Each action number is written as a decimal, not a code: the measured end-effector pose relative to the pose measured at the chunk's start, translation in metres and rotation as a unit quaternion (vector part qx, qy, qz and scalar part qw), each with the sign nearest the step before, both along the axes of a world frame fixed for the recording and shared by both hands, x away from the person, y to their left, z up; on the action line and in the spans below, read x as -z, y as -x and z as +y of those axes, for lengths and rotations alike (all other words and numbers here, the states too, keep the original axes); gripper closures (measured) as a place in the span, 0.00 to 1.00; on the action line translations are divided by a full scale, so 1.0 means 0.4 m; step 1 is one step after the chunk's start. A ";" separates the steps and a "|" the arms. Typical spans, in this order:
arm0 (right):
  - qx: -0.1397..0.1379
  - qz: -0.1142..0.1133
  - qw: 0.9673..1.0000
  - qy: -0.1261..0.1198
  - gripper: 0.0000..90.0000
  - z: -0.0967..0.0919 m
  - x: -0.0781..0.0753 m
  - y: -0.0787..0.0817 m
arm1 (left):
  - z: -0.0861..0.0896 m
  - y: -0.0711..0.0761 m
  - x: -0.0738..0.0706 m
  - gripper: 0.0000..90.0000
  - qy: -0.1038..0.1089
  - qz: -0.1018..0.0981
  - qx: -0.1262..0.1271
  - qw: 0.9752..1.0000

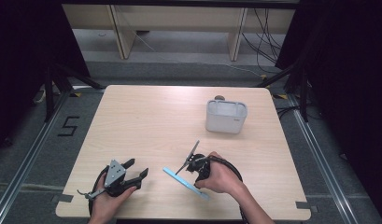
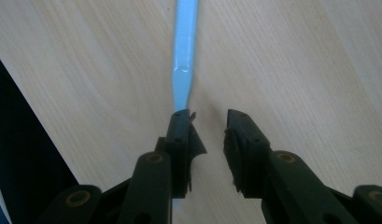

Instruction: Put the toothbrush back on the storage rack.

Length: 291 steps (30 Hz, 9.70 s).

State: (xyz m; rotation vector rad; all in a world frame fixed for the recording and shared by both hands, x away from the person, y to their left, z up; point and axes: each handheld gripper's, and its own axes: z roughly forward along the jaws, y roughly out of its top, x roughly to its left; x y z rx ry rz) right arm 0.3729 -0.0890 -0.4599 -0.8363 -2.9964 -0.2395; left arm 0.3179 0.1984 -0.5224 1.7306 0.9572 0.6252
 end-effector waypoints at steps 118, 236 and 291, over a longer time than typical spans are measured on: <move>-0.268 -0.002 0.963 0.031 0.88 -0.006 -0.051 0.011 | -0.187 0.004 -0.105 0.43 -0.128 0.082 0.295 0.943; 0.140 -0.166 0.896 -0.386 0.57 -0.134 -0.040 0.055 | -0.125 -0.073 -0.105 0.87 -0.047 0.007 0.206 0.977; 0.227 -0.178 0.837 -0.465 0.66 -0.049 -0.047 -0.026 | -0.184 -0.072 -0.092 0.86 -0.005 -0.014 0.183 0.983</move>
